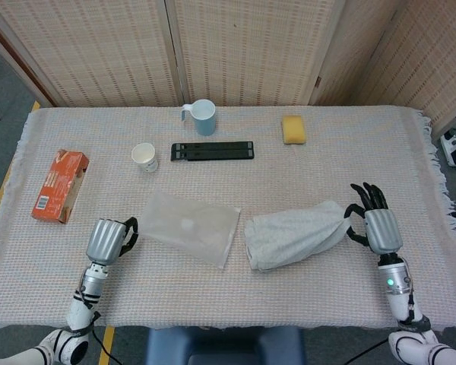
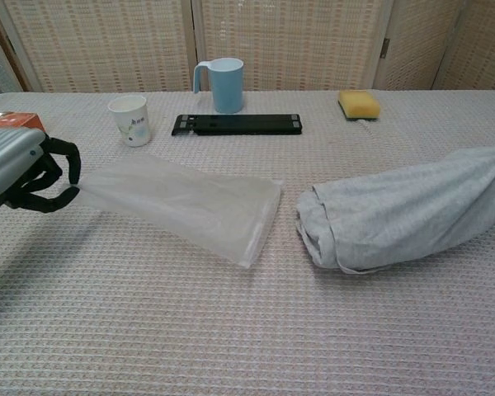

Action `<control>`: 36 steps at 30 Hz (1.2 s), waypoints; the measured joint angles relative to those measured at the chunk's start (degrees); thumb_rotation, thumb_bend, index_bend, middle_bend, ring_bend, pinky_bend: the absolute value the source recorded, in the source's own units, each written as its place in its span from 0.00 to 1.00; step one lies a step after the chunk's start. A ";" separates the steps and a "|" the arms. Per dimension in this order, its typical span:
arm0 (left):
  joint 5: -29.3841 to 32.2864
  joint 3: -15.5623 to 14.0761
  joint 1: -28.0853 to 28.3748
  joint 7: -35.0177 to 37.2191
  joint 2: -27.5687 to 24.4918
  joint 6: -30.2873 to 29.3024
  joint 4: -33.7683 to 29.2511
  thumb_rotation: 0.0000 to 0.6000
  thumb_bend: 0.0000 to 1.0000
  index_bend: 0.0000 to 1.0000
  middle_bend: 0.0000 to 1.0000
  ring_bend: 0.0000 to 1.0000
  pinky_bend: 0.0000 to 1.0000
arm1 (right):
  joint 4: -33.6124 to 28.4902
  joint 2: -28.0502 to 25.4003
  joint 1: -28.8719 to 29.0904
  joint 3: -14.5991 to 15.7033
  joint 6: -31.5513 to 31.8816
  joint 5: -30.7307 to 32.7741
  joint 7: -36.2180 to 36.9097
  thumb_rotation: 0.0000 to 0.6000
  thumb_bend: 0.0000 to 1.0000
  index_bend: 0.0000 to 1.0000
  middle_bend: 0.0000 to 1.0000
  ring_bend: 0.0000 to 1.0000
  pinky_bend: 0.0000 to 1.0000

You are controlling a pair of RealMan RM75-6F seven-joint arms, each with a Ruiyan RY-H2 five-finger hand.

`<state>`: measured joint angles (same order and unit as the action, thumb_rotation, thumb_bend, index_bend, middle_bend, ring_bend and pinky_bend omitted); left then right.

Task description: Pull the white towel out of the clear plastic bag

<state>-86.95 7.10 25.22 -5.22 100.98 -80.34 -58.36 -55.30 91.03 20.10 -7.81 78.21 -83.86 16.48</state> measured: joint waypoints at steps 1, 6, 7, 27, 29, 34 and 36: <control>0.32 -0.03 -0.55 0.48 -0.46 -0.30 -0.04 1.00 0.57 0.80 1.00 1.00 1.00 | 0.55 -0.32 -0.19 -0.29 0.10 0.33 0.02 1.00 0.70 0.73 0.11 0.00 0.00; 0.91 -0.83 -2.13 2.18 -1.65 -0.84 -0.54 1.00 0.56 0.79 1.00 1.00 1.00 | 1.38 -2.05 -1.06 -1.13 0.58 1.35 1.60 1.00 0.69 0.72 0.10 0.00 0.00; 0.76 -1.06 -2.25 2.09 -1.69 -1.04 -0.62 1.00 0.56 0.79 1.00 1.00 1.00 | 1.34 -2.45 -1.24 -1.26 1.00 1.38 2.05 1.00 0.69 0.72 0.10 0.00 0.00; 7.41 -3.89 -2.37 -3.69 -18.34 12.35 -31.19 1.00 0.12 0.00 0.20 0.18 0.33 | -22.83 -20.24 -6.79 3.62 0.92 0.25 -8.90 1.00 0.09 0.00 0.00 0.00 0.00; 8.43 -4.42 -2.24 -4.19 -23.09 14.45 -36.50 1.00 0.13 0.01 0.19 0.16 0.29 | -27.50 -22.76 -7.93 4.38 1.12 0.52 -12.94 1.00 0.09 0.00 0.00 0.00 0.00; 7.72 -6.20 -3.86 -3.52 -30.79 13.83 -42.02 1.00 0.13 0.05 0.18 0.13 0.23 | -35.84 -26.71 -11.45 6.21 3.95 0.72 -22.61 1.00 0.09 0.00 0.00 0.00 0.00; 6.53 -6.73 -5.00 -2.43 -31.23 11.87 -41.70 1.00 0.13 0.07 0.18 0.12 0.22 | -37.42 -27.20 -12.84 6.68 5.96 0.50 -25.48 1.00 0.08 0.00 0.00 0.00 0.00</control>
<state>-80.41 0.36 20.22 -7.65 69.75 -68.47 -100.07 -92.72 63.83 7.26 -1.12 84.17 -83.36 -9.00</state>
